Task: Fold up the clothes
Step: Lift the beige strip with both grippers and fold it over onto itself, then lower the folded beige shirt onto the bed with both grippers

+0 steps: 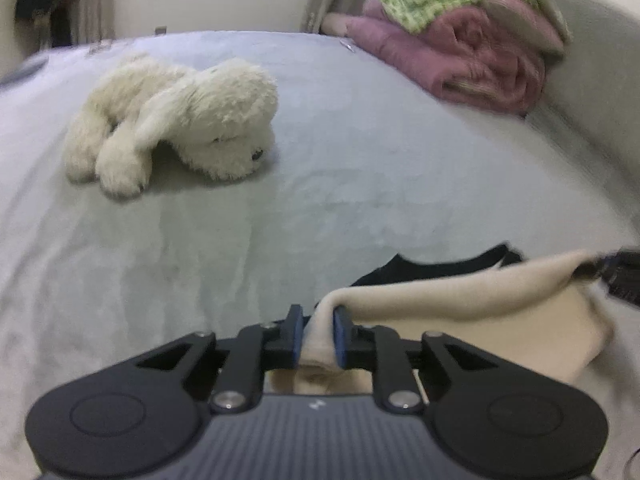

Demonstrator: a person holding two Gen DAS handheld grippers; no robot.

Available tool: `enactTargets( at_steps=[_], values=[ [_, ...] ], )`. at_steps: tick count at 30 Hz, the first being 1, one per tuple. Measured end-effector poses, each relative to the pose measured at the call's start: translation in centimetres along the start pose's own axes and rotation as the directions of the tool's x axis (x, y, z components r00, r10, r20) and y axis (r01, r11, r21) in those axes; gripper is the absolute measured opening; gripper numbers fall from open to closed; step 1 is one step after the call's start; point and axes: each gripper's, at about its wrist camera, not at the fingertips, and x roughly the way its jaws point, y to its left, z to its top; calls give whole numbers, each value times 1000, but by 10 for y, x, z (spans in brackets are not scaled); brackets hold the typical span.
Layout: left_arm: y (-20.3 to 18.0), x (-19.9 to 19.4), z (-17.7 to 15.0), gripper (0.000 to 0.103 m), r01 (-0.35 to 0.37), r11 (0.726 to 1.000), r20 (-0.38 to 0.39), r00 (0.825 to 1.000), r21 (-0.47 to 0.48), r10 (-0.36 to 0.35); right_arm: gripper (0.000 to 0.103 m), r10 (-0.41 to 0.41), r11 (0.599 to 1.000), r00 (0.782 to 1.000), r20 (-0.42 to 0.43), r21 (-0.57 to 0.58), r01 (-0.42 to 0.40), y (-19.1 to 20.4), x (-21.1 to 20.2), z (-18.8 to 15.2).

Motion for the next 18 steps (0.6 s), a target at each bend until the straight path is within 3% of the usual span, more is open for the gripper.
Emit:
enactTargets(
  at_steps=[1, 2, 5, 7, 8, 9, 10, 13, 18],
  values=[
    [5, 0, -2, 20, 16, 1000, 8, 1000, -26, -16, 40, 13, 999, 1000, 3, 34, -13, -5, 0, 0],
    [9, 1, -3, 22, 30, 998, 15, 999, -50, -30, 42, 25, 997, 1000, 8, 78, -26, -11, -1, -1],
    [18, 5, -3, 30, 47, 993, 36, 998, -107, -43, 42, 81, 984, 996, 25, 157, -84, -21, 2, -5],
    [21, 7, -2, 30, 63, 989, 48, 997, -138, -56, 42, 77, 985, 997, 24, 150, -79, -19, 4, -6],
    [22, 9, -2, 30, 67, 987, 52, 997, -149, -60, 38, 70, 988, 997, 27, 135, -73, -17, 5, -6],
    [22, 10, -1, 23, 54, 987, 50, 998, -150, -47, 31, 66, 989, 997, 30, 128, -69, -16, 6, -6],
    [22, 12, -1, 15, 40, 988, 48, 998, -150, -34, 15, 65, 989, 997, 31, 133, -69, -17, 6, -5],
    [22, 15, -1, 11, 17, 988, 49, 999, -152, -9, 14, 56, 987, 997, 49, 150, -63, -19, 5, -5],
    [28, 8, -8, 11, 41, 984, 109, 994, -174, -22, 13, 35, 988, 995, 93, 144, -48, -17, 0, -7]
  ],
)
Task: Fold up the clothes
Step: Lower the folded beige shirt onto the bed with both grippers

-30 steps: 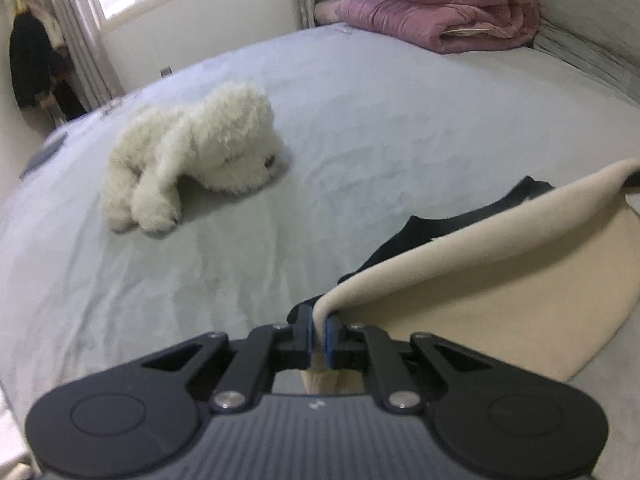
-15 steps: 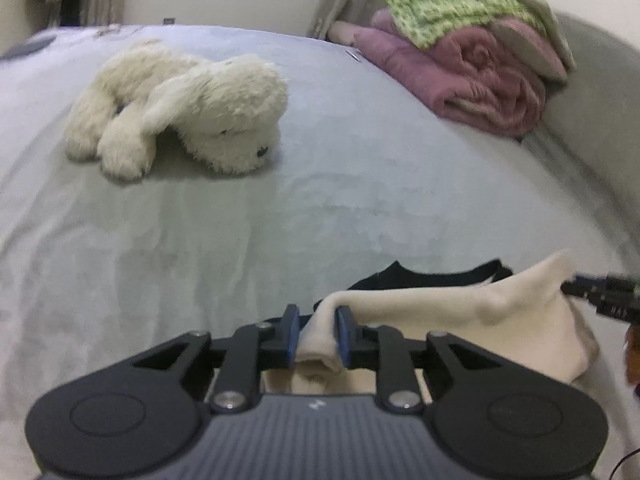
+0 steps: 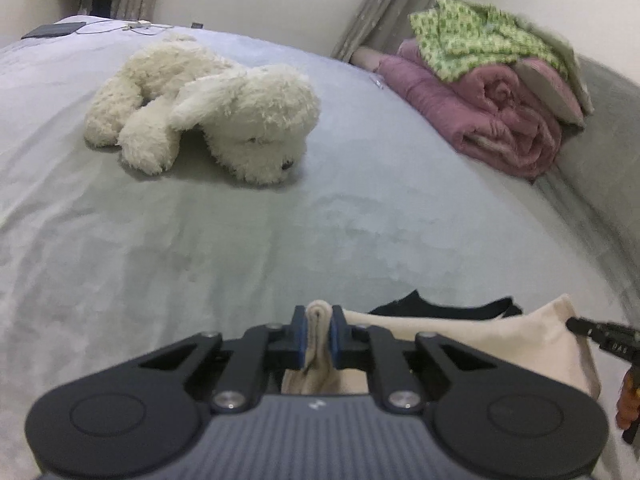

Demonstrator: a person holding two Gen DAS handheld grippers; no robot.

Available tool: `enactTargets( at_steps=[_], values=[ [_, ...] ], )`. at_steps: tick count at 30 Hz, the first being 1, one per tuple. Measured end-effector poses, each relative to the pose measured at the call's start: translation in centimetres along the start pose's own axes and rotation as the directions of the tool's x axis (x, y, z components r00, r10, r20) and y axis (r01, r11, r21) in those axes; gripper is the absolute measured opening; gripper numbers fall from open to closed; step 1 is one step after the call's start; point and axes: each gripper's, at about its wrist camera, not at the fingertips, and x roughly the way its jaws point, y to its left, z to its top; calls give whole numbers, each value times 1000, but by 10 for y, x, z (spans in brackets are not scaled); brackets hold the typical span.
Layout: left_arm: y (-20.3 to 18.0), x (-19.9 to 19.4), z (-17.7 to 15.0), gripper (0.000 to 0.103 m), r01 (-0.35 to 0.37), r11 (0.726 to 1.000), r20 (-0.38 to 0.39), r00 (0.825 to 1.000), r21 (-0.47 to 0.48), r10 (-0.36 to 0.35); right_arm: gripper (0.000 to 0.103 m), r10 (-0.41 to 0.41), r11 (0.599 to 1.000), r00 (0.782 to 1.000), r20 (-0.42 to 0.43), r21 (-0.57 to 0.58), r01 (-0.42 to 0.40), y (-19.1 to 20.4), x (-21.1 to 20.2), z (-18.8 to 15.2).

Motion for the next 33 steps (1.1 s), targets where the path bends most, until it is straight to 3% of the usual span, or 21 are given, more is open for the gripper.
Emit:
enactTargets(
  at_steps=[5, 10, 16, 19, 20, 21, 23, 25, 27, 31, 33],
  values=[
    [8, -7, -6, 11, 33, 999, 91, 995, -37, -30, 11, -2, 1000, 995, 100, 0, 2, 2, -15, -2],
    [13, -5, -13, 11, 56, 997, 139, 989, -54, -48, 7, -39, 999, 990, 139, 22, 36, 1, -16, -8],
    [18, 5, -17, 11, 66, 994, 156, 986, -88, -51, 5, -99, 995, 989, 114, 38, 95, -1, -6, -15],
    [18, 8, -20, 15, 51, 995, 136, 990, -90, -38, 5, -72, 997, 994, 83, 39, 69, -2, -1, -19],
    [21, 6, -20, 20, 60, 992, 135, 990, -108, -45, 9, -49, 998, 996, 81, 55, 44, -6, -2, -18],
    [24, 4, -21, 31, 69, 990, 134, 990, -126, -52, 9, -26, 997, 997, 79, 71, 20, -9, -3, -16],
    [31, -3, -20, 47, 85, 981, 135, 989, -177, -62, 22, 12, 992, 997, 72, 127, -21, -19, -4, -12],
    [37, -11, -19, 50, 97, 970, 136, 988, -225, -68, 26, 17, 986, 998, 63, 167, -28, -24, -4, -11],
    [33, -15, -17, 50, 78, 975, 128, 990, -207, -52, 26, 16, 984, 999, 51, 179, -25, -24, -2, -13],
    [9, -15, -15, 54, 23, 996, 96, 995, -81, -16, 27, 57, 979, 996, 63, 194, -68, -21, 1, -12],
    [3, -11, -15, 49, 6, 998, 87, 996, -62, 0, 28, 81, 971, 994, 67, 221, -94, -24, 5, -8]
  ],
)
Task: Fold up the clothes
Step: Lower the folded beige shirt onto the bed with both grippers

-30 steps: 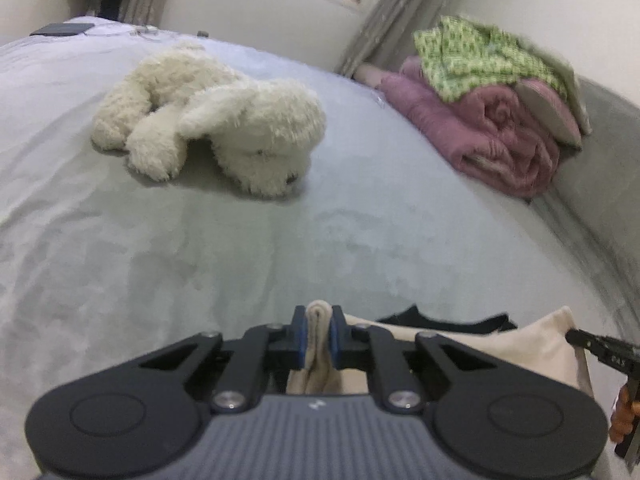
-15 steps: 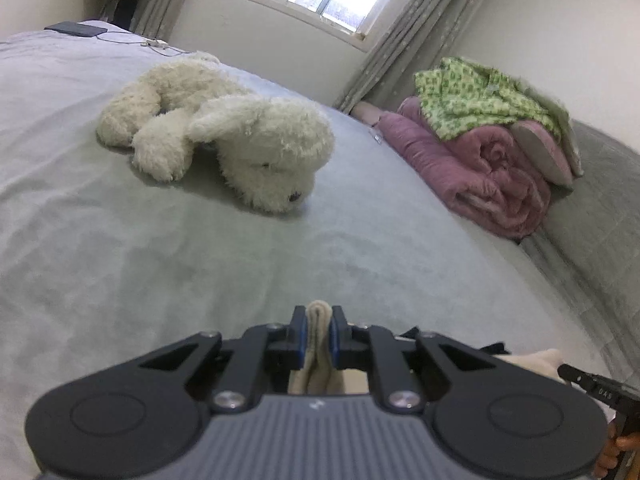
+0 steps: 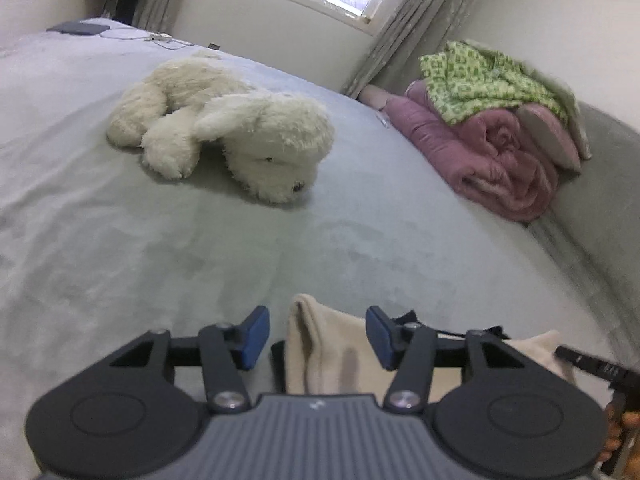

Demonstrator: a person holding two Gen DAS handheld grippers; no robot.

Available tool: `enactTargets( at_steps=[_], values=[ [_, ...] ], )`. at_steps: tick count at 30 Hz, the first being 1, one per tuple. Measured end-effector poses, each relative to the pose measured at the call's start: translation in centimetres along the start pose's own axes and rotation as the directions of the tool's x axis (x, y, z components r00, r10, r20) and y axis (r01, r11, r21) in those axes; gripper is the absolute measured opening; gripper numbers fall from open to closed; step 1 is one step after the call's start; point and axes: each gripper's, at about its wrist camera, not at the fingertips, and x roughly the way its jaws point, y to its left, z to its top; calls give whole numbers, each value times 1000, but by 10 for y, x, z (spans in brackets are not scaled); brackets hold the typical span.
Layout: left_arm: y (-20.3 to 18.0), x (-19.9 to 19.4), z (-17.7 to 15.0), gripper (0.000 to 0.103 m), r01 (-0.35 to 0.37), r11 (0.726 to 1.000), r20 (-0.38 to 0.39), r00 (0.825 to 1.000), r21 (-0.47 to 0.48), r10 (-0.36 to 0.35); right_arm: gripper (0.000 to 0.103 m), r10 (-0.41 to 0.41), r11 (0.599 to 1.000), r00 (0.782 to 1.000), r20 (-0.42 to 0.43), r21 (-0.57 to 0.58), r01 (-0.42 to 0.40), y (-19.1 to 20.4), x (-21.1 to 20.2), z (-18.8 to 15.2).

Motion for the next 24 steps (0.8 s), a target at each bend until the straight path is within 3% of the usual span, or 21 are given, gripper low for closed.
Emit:
enactTargets(
  at_steps=[1, 2, 3, 5, 9, 13, 15, 18, 22, 24],
  values=[
    [-3, 2, -1, 41, -5, 1000, -5, 1000, 11, 5, 28, 4, 1000, 1000, -7, 8, -4, -1, 2, 1],
    [-5, 6, -1, 13, -15, 999, -15, 1000, 34, 16, 28, -2, 1000, 1000, -16, -1, 2, 1, 5, 1],
    [-8, 9, -2, 7, -39, 997, -28, 999, 64, 41, 28, -21, 999, 1000, -23, -32, 20, 4, 8, 0],
    [-9, 11, -3, 7, -56, 994, -20, 998, 90, 59, 13, -57, 995, 998, -12, -89, 55, 11, 9, -4],
    [-3, -12, -3, 6, 34, 998, 93, 995, 58, -39, 12, -78, 989, 996, 51, -126, 84, 18, 2, -6],
    [-5, -19, 0, 6, 65, 997, 169, 983, 52, -73, 12, -75, 985, 986, 152, -145, 97, 26, -12, -4],
    [-5, -13, -2, 6, 44, 998, 157, 986, 49, -51, 12, -97, 981, 981, 169, -152, 123, 29, -13, -4],
    [-1, 9, -10, 7, -17, 998, 72, 997, 59, 13, 12, -145, 975, 986, 83, -155, 156, 24, 2, -12],
    [5, 16, -14, 10, -29, 999, 51, 998, 43, 27, 12, -168, 975, 985, 39, -141, 172, 18, 11, -20],
    [7, 10, -10, 24, -27, 1000, 58, 998, 14, 26, 13, -157, 981, 986, 50, -108, 161, 15, 6, -16]
  ],
)
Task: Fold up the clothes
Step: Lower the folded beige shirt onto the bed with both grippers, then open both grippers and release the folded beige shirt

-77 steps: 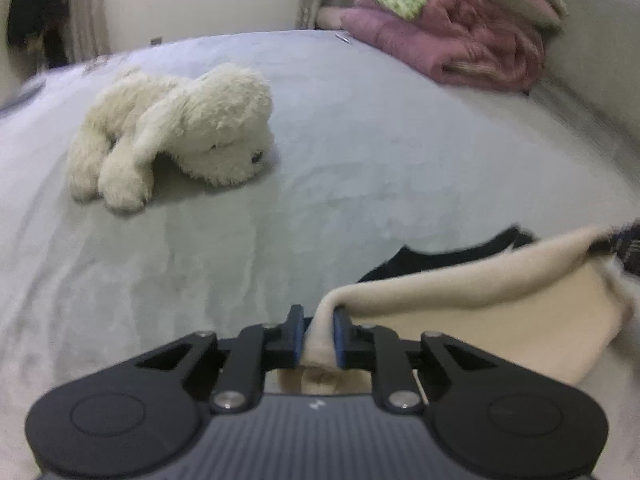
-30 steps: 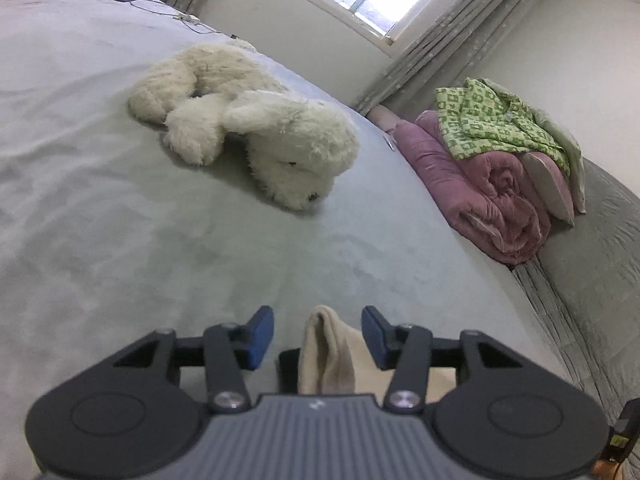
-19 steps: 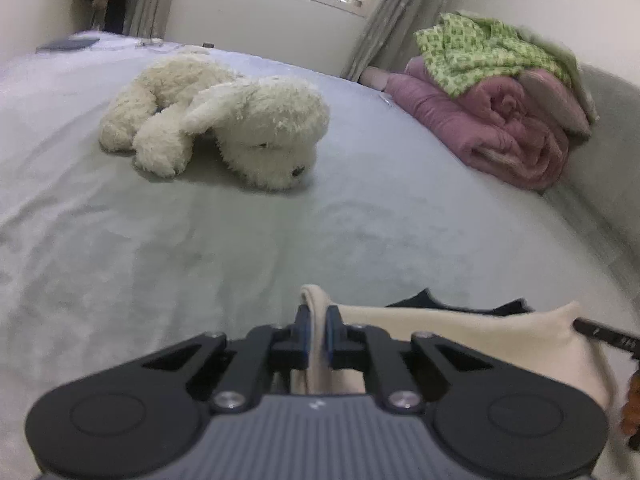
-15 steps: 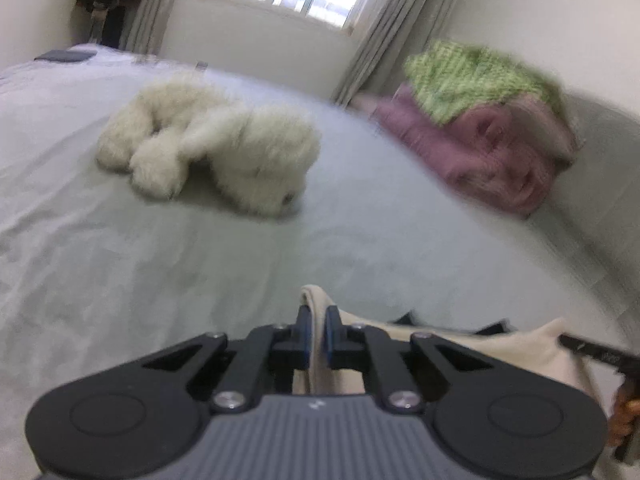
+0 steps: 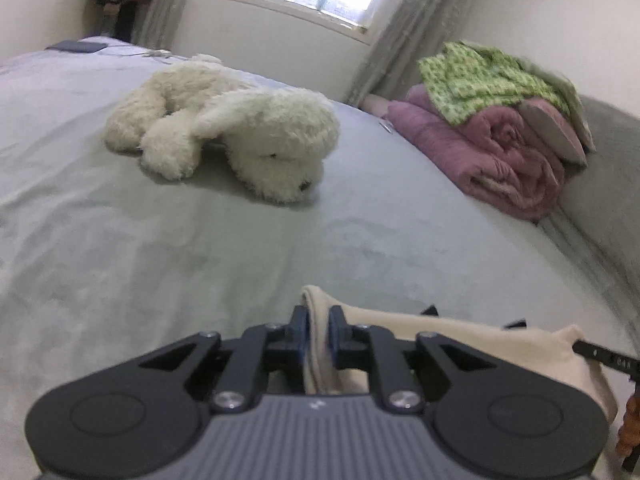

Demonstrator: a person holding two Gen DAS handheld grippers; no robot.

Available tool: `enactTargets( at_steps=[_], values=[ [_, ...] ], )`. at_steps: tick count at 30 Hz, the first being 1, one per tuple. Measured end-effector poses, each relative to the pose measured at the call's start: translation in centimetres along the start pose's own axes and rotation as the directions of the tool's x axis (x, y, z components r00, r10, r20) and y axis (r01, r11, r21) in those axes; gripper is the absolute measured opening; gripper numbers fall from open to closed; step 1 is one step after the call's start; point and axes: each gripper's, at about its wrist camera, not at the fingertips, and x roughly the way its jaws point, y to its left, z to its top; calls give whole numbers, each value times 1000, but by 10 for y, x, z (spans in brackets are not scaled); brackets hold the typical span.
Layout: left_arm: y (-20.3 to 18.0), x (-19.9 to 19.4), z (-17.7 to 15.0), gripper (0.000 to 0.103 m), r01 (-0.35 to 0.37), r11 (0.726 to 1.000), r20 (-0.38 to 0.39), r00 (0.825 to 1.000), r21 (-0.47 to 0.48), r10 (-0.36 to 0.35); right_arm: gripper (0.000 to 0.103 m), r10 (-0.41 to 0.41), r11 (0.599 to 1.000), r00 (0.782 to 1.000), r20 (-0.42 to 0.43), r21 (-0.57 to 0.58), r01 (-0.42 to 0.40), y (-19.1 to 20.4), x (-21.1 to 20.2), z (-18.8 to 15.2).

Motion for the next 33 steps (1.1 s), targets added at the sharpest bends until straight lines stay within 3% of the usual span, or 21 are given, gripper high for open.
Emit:
enactTargets(
  at_steps=[4, 8, 12, 16, 18, 20, 21, 26, 30, 33],
  values=[
    [2, -20, 8, 32, -3, 1000, 19, 1000, -16, 3, 17, 3, 999, 1000, -4, 45, -3, -4, -14, 6],
    [0, -45, 12, 37, -38, 999, -12, 999, -12, 38, 23, -23, 998, 997, -78, 60, 28, -6, -29, 10],
    [-20, -67, -10, 37, -82, 994, -91, 992, 67, 88, 23, -14, 993, 986, -165, 111, 33, -10, -43, 11],
    [-36, -81, -33, 39, -67, 995, -111, 991, 69, 75, 23, 27, 993, 978, -207, 121, -2, -2, -54, 1],
    [-40, -80, -39, 39, -96, 992, -112, 988, 87, 106, 23, 27, 995, 975, -222, 95, -6, 4, -53, -4],
    [-41, -74, -42, 37, -129, 987, -109, 984, 97, 139, 23, 31, 998, 973, -227, 68, -16, 7, -54, -7],
    [-40, -71, -44, 29, -134, 986, -112, 983, 95, 144, 23, 37, 998, 972, -230, 61, -23, 7, -53, -8],
    [-35, -69, -44, 17, -123, 990, -125, 984, 64, 130, 8, 47, 996, 967, -249, 82, -27, 3, -48, -13],
    [-23, -69, -43, 15, -100, 995, -124, 988, -25, 96, 6, 38, 996, 968, -246, 88, -17, 3, -49, -14],
    [-21, -68, -43, 15, -91, 995, -121, 989, -39, 86, 5, 33, 996, 971, -236, 86, -13, 3, -54, -12]
  ],
)
